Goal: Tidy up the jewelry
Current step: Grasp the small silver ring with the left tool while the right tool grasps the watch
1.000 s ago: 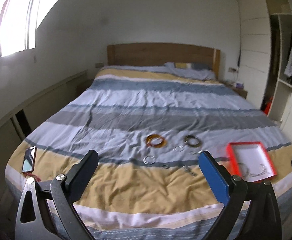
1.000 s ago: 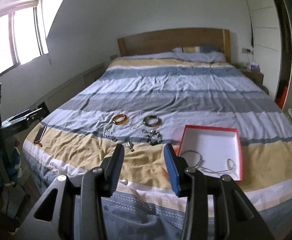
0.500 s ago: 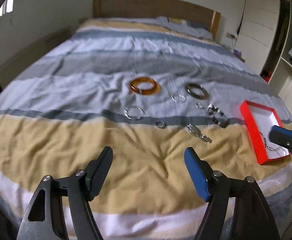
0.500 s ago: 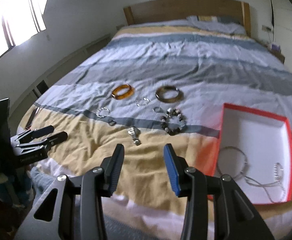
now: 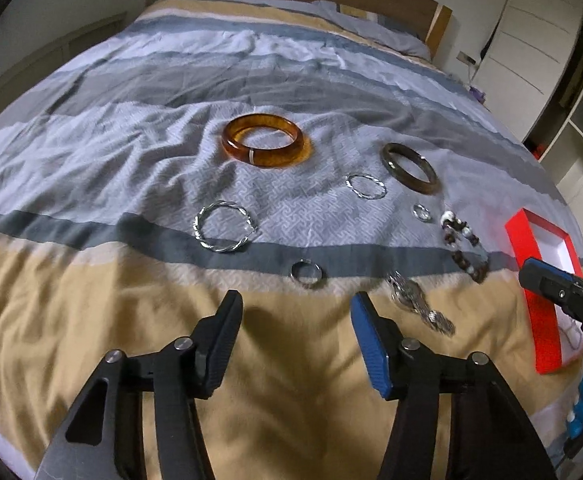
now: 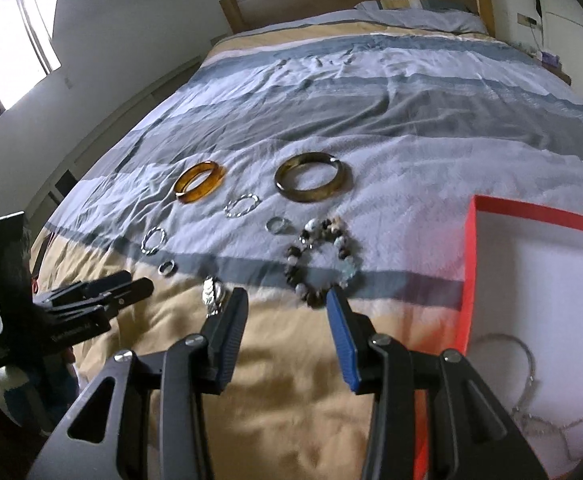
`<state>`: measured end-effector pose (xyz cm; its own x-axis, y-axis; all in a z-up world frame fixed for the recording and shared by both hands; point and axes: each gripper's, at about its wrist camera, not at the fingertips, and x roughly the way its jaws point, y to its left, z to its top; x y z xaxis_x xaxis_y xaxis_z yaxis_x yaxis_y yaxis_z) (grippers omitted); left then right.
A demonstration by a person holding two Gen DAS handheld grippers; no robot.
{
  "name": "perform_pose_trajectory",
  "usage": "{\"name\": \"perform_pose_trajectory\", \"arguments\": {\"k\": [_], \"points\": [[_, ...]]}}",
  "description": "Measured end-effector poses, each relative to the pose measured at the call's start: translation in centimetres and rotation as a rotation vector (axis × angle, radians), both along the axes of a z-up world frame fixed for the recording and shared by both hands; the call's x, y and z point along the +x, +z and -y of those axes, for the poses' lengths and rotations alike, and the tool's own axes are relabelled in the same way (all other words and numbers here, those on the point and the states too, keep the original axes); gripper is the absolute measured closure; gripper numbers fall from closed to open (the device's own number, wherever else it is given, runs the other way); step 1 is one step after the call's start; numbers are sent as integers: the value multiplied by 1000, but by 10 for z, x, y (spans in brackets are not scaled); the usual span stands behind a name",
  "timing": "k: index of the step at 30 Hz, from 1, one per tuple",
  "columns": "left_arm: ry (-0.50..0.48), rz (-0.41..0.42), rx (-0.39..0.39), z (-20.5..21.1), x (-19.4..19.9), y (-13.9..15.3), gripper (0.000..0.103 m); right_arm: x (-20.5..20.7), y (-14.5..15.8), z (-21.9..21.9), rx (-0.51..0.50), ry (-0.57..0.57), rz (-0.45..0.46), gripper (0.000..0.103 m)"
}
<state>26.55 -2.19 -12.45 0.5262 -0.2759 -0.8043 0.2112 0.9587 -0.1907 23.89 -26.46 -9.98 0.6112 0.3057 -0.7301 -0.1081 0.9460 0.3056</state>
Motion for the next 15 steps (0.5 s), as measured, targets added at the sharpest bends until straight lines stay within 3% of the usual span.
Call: {"name": "perform_pose_trajectory", "arguments": {"k": [15], "points": [[8,-24,-5,7,26,-21,59,21,-11,-15,23,52,9,64]]}}
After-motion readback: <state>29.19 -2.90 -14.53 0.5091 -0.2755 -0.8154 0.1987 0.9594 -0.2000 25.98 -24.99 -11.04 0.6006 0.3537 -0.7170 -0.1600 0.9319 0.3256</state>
